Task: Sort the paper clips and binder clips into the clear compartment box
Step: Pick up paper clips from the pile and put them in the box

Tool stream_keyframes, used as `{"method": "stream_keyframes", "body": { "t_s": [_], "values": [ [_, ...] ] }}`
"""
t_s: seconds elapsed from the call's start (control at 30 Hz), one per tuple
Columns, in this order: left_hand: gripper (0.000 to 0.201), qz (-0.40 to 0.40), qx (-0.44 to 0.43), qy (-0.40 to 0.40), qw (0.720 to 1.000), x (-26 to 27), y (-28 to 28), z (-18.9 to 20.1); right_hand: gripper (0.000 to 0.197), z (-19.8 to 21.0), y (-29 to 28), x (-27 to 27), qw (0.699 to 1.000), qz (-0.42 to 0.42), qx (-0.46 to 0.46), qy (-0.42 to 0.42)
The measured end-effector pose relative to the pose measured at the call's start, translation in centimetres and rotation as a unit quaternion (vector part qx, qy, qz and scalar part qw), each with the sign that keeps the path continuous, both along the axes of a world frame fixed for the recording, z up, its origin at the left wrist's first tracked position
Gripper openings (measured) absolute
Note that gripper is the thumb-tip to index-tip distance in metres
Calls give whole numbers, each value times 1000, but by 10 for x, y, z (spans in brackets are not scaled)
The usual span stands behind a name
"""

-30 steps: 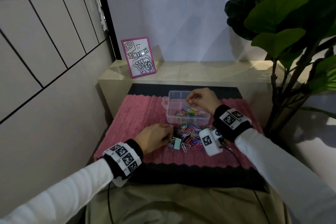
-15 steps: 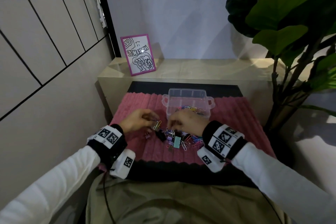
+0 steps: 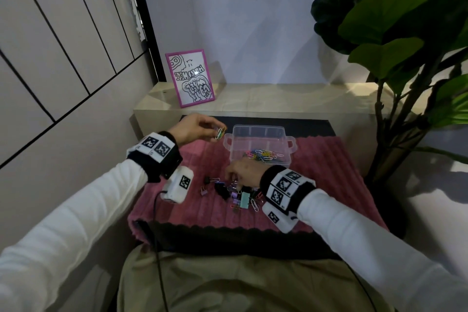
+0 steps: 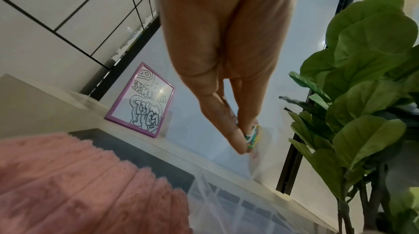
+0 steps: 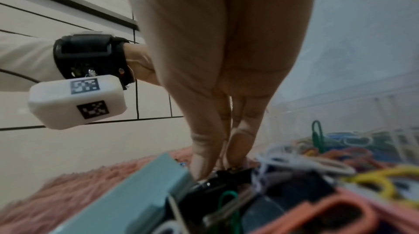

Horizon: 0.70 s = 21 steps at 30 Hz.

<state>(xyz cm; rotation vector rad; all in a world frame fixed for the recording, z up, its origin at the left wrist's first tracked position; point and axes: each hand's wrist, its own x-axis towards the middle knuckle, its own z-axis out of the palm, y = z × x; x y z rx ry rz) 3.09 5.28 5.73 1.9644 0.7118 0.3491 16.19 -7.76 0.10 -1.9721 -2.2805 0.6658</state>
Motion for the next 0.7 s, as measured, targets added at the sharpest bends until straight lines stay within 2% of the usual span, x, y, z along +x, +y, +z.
{"method": "stream_keyframes", "body": {
  "t_s": [0.17,0.37,0.47,0.57,0.7],
  "values": [
    [32,-30,29,2,999,22,-6,4,11,-1,-3,9,997,-28,32,58],
    [25,-55,106,18,993,63,-18,6,15,6,-13,18,981,-105,119,110],
    [28,-96,115,51,987,74,-24,-3,13,2,-18,23,971,-135,143,137],
    [34,-134,100,91,982,72,-26,-8,13,-1,-23,29,957,-169,146,186],
    [38,-106,99,67,987,49,-20,-8,19,-2,-27,37,917,-227,119,307]
  ]
}}
